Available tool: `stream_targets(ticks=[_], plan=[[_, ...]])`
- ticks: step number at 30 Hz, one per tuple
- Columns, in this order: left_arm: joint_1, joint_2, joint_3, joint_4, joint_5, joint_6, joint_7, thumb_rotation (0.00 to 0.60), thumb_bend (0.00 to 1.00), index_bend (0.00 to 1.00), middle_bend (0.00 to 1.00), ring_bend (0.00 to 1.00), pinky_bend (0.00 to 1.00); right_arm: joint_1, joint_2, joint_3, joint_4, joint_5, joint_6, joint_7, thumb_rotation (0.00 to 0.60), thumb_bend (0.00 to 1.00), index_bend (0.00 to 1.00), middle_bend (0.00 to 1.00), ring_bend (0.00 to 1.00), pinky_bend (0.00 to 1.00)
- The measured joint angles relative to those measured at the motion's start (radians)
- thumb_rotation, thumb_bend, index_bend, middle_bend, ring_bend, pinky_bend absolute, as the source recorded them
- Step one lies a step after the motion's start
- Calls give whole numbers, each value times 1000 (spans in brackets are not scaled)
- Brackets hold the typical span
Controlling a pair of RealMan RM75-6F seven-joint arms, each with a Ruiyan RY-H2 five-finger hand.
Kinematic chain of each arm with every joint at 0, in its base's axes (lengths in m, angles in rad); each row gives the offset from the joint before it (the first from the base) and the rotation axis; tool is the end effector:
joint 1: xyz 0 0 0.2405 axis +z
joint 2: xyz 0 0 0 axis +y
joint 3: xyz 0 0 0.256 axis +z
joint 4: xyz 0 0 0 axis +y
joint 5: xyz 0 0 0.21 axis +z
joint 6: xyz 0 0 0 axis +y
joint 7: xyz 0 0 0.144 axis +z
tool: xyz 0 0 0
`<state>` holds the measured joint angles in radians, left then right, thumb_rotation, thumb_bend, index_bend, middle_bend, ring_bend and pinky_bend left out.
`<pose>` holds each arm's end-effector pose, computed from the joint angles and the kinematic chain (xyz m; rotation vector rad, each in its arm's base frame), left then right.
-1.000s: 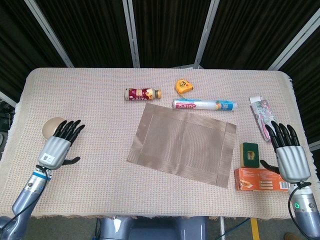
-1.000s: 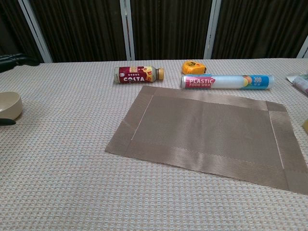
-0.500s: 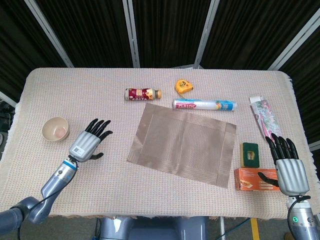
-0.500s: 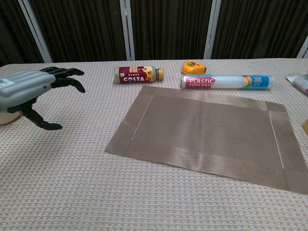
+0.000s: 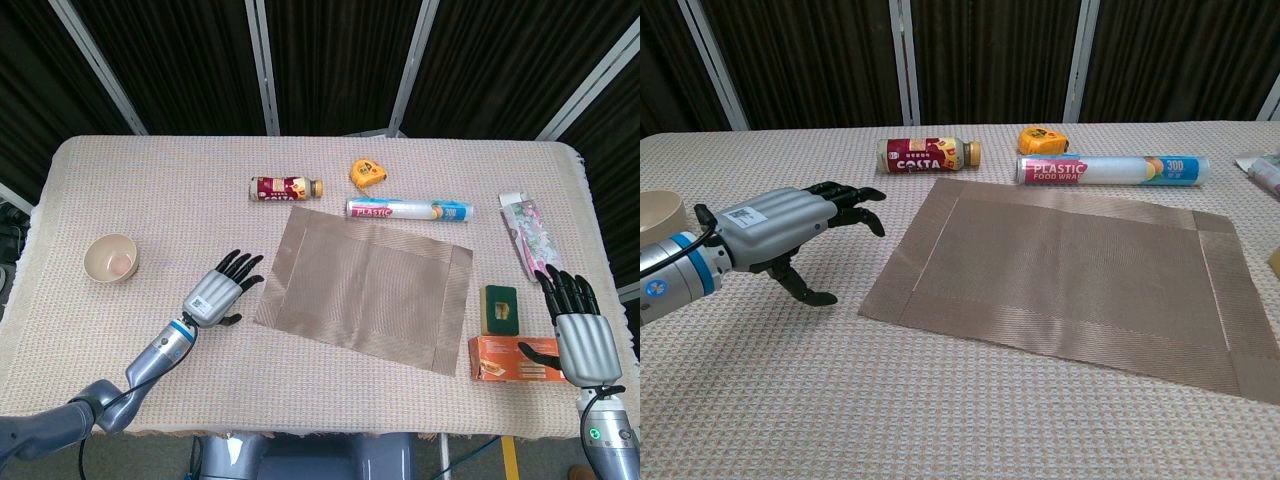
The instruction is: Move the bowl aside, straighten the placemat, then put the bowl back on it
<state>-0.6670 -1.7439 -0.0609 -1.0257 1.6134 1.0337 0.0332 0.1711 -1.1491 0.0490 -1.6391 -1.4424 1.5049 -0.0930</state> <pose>-0.1908 0.3263 -0.0619 -2.0691 -0.6776 -0.9800 -0.2930 -0.2060 0.1523 1.3876 -0.8368 0.9269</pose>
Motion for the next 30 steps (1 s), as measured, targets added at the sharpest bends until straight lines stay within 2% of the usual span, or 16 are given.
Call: stream_targets(ticks=[14,21,30], plan=[[-30,-46,19,41,-8,-25,27,600,212,231,0,0,0,-9,0,22,11,0,0,13,600,0,0,0,0,0],[-42,-63,20,45,-9,-25,35,600,281,251,0,0,0,-14,1,29,14,-2,1,16,600,0,0,0,0,0],[-56,-65,18,27,-15,-22,54,600,280,255,0,0,0,-19,4,35,13,-5,-3,17,600,0,0,0,0,0]])
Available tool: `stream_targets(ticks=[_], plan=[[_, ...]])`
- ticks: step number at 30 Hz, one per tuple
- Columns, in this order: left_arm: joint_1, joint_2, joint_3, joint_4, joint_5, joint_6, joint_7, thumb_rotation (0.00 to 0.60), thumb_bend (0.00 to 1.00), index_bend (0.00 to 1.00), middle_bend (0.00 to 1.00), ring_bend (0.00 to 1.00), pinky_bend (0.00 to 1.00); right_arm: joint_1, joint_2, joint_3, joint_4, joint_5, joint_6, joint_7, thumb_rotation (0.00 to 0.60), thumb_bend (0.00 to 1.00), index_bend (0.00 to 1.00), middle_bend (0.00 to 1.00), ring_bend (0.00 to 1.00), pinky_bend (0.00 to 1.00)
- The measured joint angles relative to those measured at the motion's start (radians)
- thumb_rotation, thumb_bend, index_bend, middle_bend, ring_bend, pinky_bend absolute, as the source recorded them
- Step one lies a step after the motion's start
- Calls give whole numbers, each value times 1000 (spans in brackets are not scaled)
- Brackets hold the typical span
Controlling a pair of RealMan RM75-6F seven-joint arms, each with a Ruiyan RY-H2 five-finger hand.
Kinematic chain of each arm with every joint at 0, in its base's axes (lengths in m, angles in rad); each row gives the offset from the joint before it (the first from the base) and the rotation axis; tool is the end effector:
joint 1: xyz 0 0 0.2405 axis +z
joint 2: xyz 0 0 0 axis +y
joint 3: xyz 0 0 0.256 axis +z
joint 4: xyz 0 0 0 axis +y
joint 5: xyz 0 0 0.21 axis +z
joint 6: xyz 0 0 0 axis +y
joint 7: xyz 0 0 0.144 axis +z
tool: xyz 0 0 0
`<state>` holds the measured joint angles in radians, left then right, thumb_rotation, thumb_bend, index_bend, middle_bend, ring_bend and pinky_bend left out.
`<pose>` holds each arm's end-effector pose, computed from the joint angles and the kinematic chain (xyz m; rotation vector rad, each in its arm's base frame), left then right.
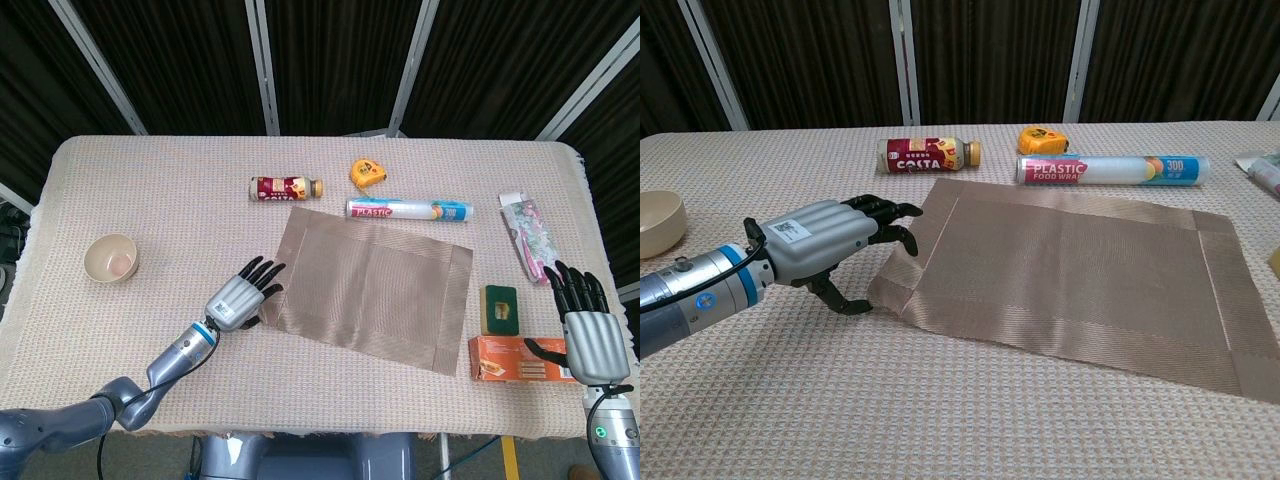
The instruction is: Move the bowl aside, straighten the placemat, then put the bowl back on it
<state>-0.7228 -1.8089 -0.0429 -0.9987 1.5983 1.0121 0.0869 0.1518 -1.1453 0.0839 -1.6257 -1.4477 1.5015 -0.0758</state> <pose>-0.1680 0.3247 -0.0862 -2.1355 -0.6168 -0.9733 -0.2960 -0.2077 0.1591 1.3605 -0.8248 0.9381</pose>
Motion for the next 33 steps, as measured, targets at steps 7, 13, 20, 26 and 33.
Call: stream_targets(ticks=[7,13,20,26,33], plan=[[-7,-10,-1,-7,-15,-10,19,600,358,316,0,0,0,-5,4,3,-7,-8,5,3,600,0,0,0,0,0],[-10,-33,-7,5,-28,-9,24,600,480,375,0,0,0,-7,5,2,-6,-15,0,5,600,0,0,0,0,0],[-15,-53,-13,20,-44,-17,12,600,502,526,0,0,0,-9,5,5,-6,-21,-1,10,600,0,0,0,0,0],[-15,-57,-3,5,-30,1,-2,600,507,650,0,0,0,-11,6,6,-6,-25,-1,11,600,0,0,0,0,0],[-15,-27,34,-83,21,35,-20,600,508,713,0,0,0,-15,7,6,-10,-34,4,10,600,0,0,0,0,0]])
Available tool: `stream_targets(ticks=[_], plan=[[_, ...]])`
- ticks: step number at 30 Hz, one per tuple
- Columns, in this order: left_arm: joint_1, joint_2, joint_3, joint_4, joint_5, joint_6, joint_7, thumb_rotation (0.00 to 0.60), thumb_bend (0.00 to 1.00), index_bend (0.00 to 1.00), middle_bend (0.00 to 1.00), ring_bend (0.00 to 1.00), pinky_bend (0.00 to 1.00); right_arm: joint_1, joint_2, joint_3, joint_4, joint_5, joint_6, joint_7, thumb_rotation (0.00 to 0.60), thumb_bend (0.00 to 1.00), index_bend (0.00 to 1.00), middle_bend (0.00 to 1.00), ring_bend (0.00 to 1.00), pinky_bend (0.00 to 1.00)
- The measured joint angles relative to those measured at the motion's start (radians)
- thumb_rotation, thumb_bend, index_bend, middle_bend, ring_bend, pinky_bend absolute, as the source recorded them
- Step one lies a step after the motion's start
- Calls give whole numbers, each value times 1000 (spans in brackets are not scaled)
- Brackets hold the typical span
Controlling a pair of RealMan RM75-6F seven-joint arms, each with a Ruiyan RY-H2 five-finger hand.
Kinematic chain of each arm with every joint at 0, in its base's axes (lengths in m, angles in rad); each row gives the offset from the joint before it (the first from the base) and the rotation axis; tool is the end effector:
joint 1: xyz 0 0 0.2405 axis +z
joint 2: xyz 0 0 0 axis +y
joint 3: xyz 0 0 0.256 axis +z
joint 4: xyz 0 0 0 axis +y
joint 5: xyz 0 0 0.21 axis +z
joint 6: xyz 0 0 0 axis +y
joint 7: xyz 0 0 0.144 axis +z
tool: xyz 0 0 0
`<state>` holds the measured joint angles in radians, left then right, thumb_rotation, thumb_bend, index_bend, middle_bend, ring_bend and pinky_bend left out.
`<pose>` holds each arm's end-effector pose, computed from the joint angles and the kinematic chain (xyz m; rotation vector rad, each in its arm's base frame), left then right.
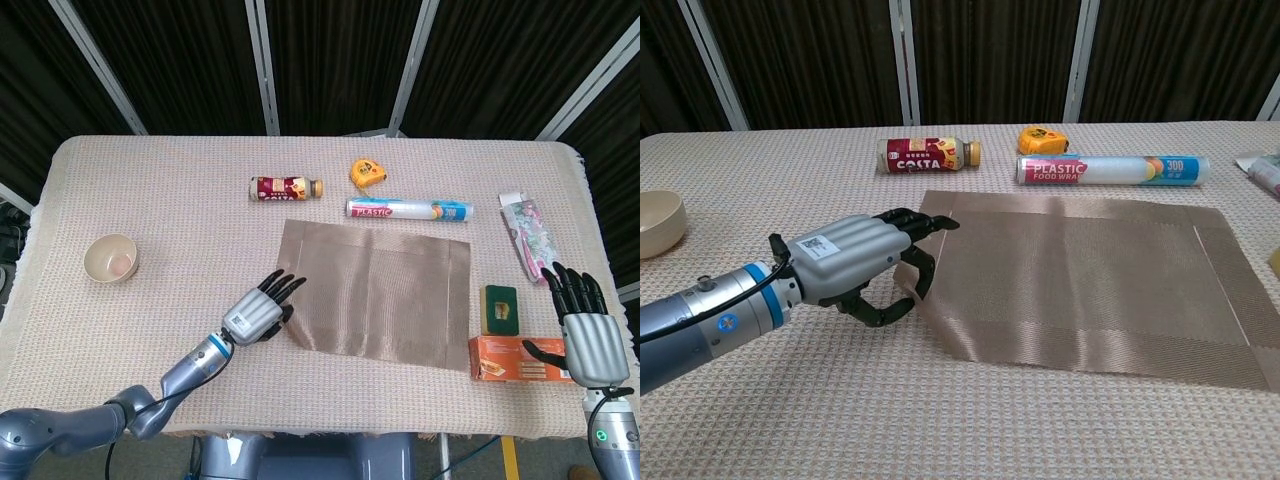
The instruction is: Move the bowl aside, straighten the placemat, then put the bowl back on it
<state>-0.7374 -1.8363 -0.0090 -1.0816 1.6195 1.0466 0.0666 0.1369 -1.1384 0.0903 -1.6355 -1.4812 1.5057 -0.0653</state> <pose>-0.1398 0.2982 -0.1020 -2.1986 -0.6705 -1.0946 -0.2924 -0.2042 0.1602 1.3710 -0.8206 0.9612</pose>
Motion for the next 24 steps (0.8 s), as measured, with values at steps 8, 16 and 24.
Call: stream_targets(ticks=[8,16,24], plan=[[-3,75,68,-164,94,41,-9,600,540,794,0,0,0,-7,-1,-2,-9,-13,9,-9,600,0,0,0,0,0],[-16,159,143,-261,198,66,-3,600,541,813,0,0,0,-10,-6,-5,-14,-17,9,-25,600,0,0,0,0,0],[-13,220,208,-297,266,101,-21,600,554,821,0,0,0,-13,-14,-3,-14,-22,12,-44,600,0,0,0,0,0]])
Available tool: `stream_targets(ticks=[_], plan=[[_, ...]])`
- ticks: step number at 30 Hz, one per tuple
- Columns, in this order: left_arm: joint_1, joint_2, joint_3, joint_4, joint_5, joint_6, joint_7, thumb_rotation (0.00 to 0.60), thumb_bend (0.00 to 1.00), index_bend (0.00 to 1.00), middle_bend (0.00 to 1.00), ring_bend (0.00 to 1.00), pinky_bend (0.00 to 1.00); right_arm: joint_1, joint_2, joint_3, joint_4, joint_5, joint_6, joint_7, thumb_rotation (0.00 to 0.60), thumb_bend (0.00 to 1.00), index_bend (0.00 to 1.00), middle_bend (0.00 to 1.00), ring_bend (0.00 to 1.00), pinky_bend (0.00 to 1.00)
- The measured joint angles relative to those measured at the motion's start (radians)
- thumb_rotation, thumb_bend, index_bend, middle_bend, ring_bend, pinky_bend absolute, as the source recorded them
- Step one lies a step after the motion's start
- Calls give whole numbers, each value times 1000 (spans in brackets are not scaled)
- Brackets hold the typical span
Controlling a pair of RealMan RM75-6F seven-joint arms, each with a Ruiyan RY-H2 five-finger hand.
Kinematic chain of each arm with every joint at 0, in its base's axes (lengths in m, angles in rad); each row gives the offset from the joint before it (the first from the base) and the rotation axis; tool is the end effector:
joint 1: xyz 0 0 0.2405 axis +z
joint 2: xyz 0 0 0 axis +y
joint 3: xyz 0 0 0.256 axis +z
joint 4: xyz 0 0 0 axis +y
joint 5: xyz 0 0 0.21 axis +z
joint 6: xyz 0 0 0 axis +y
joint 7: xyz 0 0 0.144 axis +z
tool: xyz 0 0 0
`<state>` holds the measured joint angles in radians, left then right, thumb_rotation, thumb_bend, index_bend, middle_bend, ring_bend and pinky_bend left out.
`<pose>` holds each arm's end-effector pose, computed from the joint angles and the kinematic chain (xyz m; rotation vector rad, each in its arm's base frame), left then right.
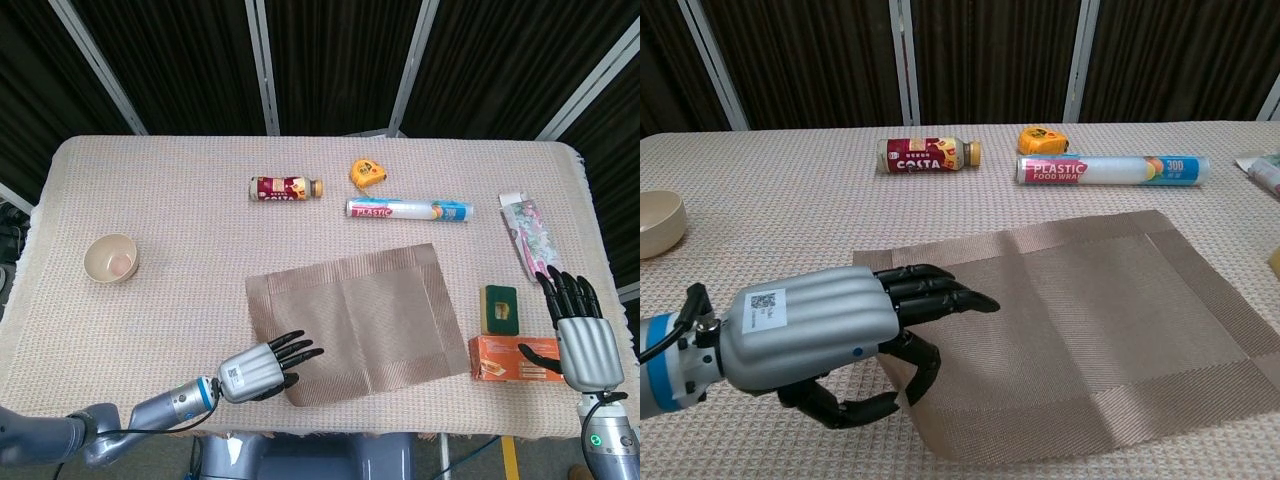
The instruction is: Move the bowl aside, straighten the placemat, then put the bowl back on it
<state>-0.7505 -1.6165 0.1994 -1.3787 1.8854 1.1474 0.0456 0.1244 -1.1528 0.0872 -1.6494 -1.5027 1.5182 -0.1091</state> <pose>-0.1390 0.2233 -0.0627 -2.5357 -0.5025 -1.2015 -0.2877 -0.1991 0.1547 1.3821 -0.8006 0.9548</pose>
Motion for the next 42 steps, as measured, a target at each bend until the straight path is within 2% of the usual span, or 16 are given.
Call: stream_targets(ticks=[8,15,22,33,42], plan=[[48,64,24,35,-14,50,-15,600,562,826,0,0,0,-4,4,-3,-9,-11,5,2,600,0,0,0,0,0],[106,104,44,94,-48,99,-79,600,563,827,0,0,0,-7,6,-4,-16,-23,13,-3,600,0,0,0,0,0],[155,135,78,127,-34,164,-135,600,563,828,0,0,0,-10,1,-9,-23,-41,23,-18,600,0,0,0,0,0],[204,155,141,112,14,187,-162,600,563,828,0,0,0,-21,15,-12,-39,-61,41,-4,600,0,0,0,0,0],[232,155,146,109,23,185,-140,600,566,830,0,0,0,-26,24,-13,-46,-72,49,7,600,0,0,0,0,0]])
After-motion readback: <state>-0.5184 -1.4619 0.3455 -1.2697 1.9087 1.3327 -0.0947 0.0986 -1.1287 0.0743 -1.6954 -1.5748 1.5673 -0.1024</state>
